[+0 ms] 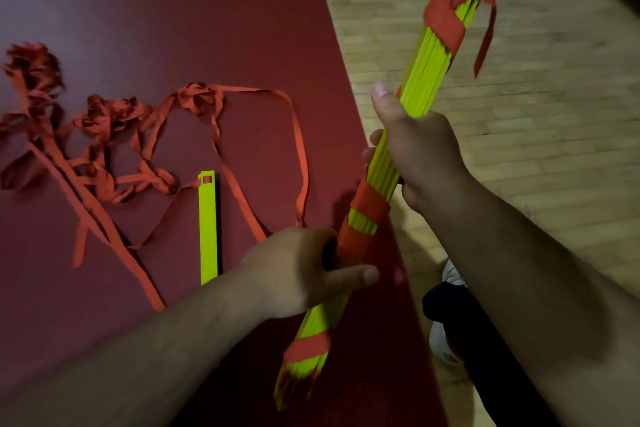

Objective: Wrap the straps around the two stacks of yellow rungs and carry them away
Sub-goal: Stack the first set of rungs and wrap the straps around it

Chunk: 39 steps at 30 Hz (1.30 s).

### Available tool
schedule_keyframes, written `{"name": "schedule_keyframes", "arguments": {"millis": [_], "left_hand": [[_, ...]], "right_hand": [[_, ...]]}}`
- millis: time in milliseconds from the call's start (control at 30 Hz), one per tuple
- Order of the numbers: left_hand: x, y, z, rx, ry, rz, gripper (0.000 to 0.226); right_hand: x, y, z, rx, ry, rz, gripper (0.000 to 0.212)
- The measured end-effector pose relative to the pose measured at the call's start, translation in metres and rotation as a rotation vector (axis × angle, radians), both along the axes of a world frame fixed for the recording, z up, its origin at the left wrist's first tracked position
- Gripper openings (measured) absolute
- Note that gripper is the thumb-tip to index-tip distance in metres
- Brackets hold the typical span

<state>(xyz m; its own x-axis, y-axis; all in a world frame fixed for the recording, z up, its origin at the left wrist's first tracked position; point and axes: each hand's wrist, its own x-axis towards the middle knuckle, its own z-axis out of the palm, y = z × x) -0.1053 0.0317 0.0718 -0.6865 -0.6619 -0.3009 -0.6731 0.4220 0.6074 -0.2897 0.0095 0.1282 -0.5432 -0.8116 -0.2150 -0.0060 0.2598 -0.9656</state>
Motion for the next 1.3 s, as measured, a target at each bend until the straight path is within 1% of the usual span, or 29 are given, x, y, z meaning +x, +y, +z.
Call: {"name": "schedule_keyframes", "arguments": {"millis": [33,133,167,233,267,300,367,400,467,533,567,633,700,800,867,900,967,1033,1100,1200,1300], "left_hand": [[0.0,0.0,-0.001,-0.022,-0.016,0.022,0.07],[0.0,0.0,-0.005,-0.033,-0.001,0.067,0.056],[0.0,0.001,-0.004,-0.044,-0.003,0.066,0.056],[-0.001,0.002,-0.003,-0.094,-0.019,0.059,0.062],[-0.001,0.002,-0.003,-0.095,0.003,0.058,0.062],[-0.001,0.002,0.0,-0.056,0.061,0.054,0.054],[0.001,-0.001,0.003,0.063,0.222,0.004,0.034],[0.001,-0.002,0.006,0.141,0.288,-0.031,0.03],[0.004,-0.003,0.012,0.322,0.376,-0.074,0.03],[0.006,0.0,0.02,0.471,0.406,-0.096,0.024],[0.005,0.001,0.022,0.517,0.403,-0.113,0.018],[0.004,0.002,0.023,0.529,0.379,-0.133,0.011],[0.004,-0.001,0.018,0.418,0.327,-0.143,0.01],[0.005,-0.008,0.009,0.116,0.171,-0.162,0.023],[0.006,-0.011,0.006,0.007,0.067,-0.141,0.032],[0.005,-0.012,0.005,-0.03,0.026,-0.122,0.037],[0.004,-0.012,0.004,-0.1,-0.02,-0.07,0.044],[0.003,-0.008,0.002,-0.132,-0.019,-0.012,0.043],[0.001,0.0,0.0,-0.167,-0.034,0.033,0.043],[-0.004,0.01,-0.002,-0.239,-0.074,0.056,0.052],[-0.005,0.011,-0.002,-0.233,-0.131,0.071,0.063]], "right_hand": [[0.0,-0.001,0.0,0.022,0.006,0.007,0.064],[0.002,-0.004,0.004,0.036,-0.058,0.065,0.06],[0.002,-0.005,0.006,0.038,-0.061,0.084,0.061],[0.003,-0.006,0.008,0.03,-0.039,0.139,0.072],[0.003,-0.005,0.008,0.019,-0.021,0.171,0.075],[0.003,-0.005,0.007,-0.002,-0.001,0.198,0.073],[0.0,-0.004,0.006,-0.085,-0.008,0.238,0.058],[-0.001,-0.002,0.006,-0.137,-0.073,0.258,0.049],[-0.003,0.001,0.008,-0.209,-0.328,0.327,0.036],[-0.001,0.006,0.012,-0.222,-0.559,0.439,0.035],[0.0,0.008,0.011,-0.225,-0.627,0.489,0.033],[0.002,0.011,0.013,-0.227,-0.702,0.537,0.028],[0.003,0.01,0.015,-0.215,-0.668,0.508,0.023],[0.006,0.006,0.014,-0.167,-0.449,0.364,0.016],[0.005,0.003,0.008,-0.147,-0.305,0.244,0.016],[0.005,0.001,0.005,-0.135,-0.24,0.184,0.019],[0.003,-0.002,0.0,-0.094,-0.116,0.062,0.035],[0.001,-0.005,-0.003,-0.068,-0.022,-0.049,0.048],[0.0,-0.007,-0.005,-0.051,0.046,-0.124,0.057],[0.001,-0.007,-0.004,-0.028,0.062,-0.153,0.065],[0.005,-0.008,-0.002,0.022,0.05,-0.123,0.074]]}}
